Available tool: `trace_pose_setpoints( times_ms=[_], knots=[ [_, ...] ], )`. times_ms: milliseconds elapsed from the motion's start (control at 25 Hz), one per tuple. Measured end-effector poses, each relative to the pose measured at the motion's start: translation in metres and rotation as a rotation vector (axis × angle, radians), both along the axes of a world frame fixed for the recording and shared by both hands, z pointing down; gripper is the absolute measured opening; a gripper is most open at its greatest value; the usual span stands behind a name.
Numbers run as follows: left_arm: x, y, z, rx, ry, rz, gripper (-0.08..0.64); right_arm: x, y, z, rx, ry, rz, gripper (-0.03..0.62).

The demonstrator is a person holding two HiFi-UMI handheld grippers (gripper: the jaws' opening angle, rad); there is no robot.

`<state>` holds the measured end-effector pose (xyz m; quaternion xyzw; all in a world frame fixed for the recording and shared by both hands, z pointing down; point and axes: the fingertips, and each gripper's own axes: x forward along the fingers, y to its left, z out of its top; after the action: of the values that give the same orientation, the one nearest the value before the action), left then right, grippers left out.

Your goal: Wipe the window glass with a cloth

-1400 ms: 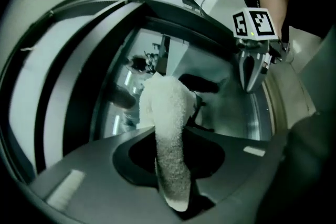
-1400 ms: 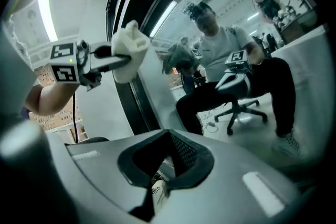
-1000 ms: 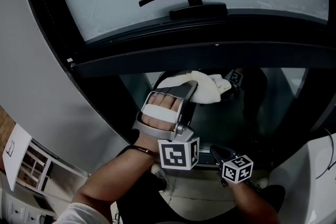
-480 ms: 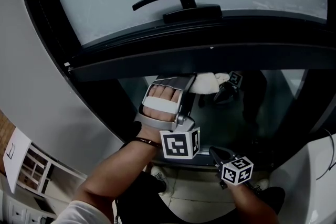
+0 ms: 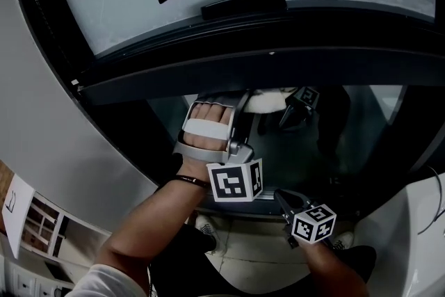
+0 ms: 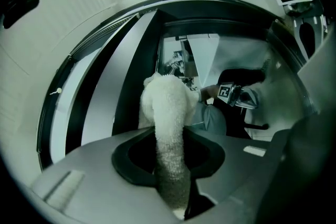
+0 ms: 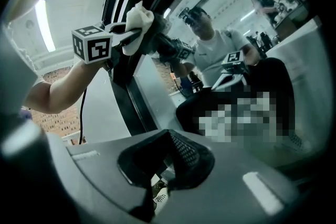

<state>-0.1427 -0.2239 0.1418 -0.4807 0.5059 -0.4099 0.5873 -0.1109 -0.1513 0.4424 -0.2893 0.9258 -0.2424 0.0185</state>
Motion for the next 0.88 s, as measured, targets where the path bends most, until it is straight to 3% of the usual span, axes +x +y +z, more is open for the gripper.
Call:
trace_pose_setpoints(
  times_ms=[880],
  knots=[
    [0.002, -0.004, 0.028, 0.039, 0.035, 0.017, 0.117, 0.006, -0.003, 0.000, -0.038, -0.022, 0.025, 0.001]
  ],
)
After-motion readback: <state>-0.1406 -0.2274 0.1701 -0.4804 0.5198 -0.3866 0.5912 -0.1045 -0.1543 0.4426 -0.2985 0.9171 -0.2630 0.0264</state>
